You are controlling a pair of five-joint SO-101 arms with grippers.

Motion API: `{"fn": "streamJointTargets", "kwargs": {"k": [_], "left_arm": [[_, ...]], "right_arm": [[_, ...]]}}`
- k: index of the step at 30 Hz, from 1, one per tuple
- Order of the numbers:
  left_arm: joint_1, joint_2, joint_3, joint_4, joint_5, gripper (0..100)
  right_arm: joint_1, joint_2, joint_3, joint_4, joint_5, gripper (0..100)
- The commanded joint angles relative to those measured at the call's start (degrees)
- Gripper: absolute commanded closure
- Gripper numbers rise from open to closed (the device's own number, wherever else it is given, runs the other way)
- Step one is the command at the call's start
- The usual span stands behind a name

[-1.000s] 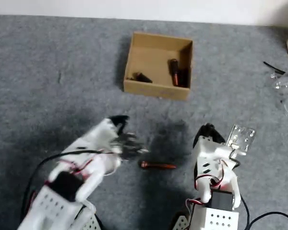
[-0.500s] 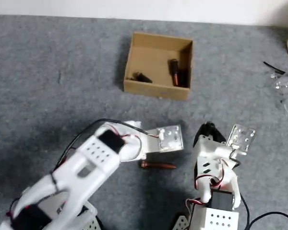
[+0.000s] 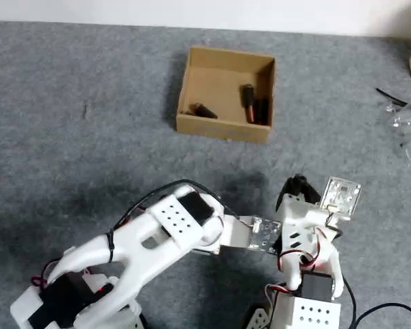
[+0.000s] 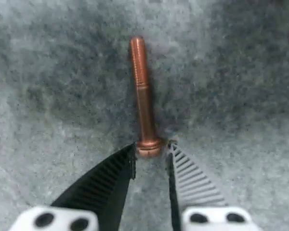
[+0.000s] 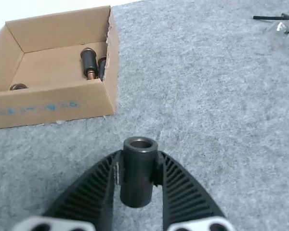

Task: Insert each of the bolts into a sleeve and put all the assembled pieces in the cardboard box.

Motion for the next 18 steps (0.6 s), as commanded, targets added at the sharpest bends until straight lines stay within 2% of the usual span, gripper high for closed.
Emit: {"fn": "streamJointTargets", "kwargs": {"k": [1,8,18], "left_arm": [[0.22,-0.13,-4.18,0.35,-2.2,89],[0.4,1.1,-6.99,0.7,-2.2,89],[0.48,18.68,-15.16,0.79,-2.2,89]], "right_arm": [[0.57,-1.27,3.12,-2.24,0.79,99.4],[0.57,-1.27,3.12,-2.24,0.79,99.4],[0.57,-1.27,3.12,-2.24,0.79,99.4]]}}
